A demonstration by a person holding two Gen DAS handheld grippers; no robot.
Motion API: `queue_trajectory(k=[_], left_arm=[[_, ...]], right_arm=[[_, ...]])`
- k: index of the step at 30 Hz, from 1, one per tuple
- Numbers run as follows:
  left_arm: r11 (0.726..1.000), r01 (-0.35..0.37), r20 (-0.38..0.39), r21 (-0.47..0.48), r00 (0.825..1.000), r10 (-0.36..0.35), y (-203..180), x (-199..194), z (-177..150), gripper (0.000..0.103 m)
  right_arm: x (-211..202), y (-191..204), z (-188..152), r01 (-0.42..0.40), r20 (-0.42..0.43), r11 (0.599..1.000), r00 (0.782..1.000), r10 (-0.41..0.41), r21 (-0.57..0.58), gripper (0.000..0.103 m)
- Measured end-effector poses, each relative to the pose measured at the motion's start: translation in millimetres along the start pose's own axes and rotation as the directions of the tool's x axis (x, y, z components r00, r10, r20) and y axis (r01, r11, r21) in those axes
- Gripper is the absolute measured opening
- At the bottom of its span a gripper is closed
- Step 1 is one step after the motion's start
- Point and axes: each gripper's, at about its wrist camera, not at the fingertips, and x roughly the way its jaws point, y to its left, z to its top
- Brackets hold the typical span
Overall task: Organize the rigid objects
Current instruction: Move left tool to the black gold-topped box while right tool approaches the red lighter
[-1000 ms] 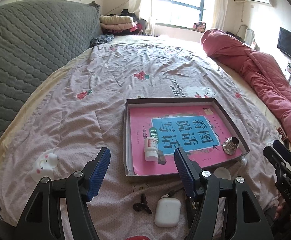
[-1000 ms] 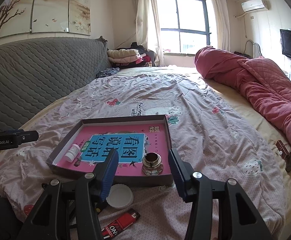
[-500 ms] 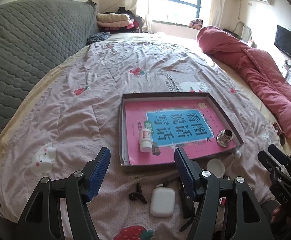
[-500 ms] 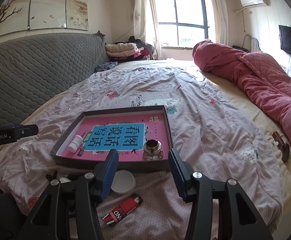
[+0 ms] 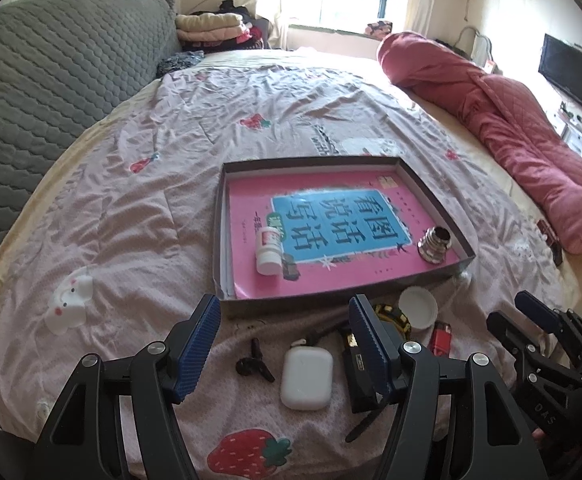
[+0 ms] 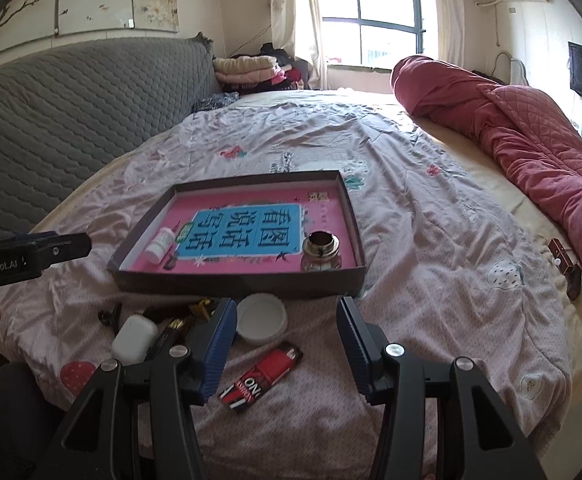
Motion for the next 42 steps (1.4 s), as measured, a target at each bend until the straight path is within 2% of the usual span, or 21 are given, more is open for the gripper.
queue_trajectory(k=[5,9,22,35,42], left_arm=[[1.0,0.025,-0.042,0.003,0.999,-0.025,-7.5,5.7,-6.4,0.068],[1.0,0.025,-0.074,0.017,0.997,-0.024,-13.0,11.7,-13.9,0.068],[0.996,0.083,-0.174,0.025,0.982,-0.078,-27.4,31.1,-33.9,0.068],[0.991,0.135,-0.226,0.013,0.966,-0.129,-39.8,50.7,-42.9,0.068],[0.992,0.129,-0.252,0.015,0.96,-0.121,-46.4,68.0,-41.6,0.065]], right_arm=[[3.8,-1.6,-4.3,-0.03,-0.043,0.999,0.999,0.031,0.034,0.052],[8.2,-1.8,-7.6,-0.016,-0.08,0.999,0.997,0.019,0.045,0.052],[11.3,13.0,-15.0,-0.005,-0.118,1.0,0.993,0.007,0.013,0.051],[21.1,10.7,-20.8,0.002,-0.16,1.0,0.987,0.0,0.015,0.051],[32.2,10.3,-25.6,0.011,-0.199,1.0,0.98,-0.006,0.027,0.051]])
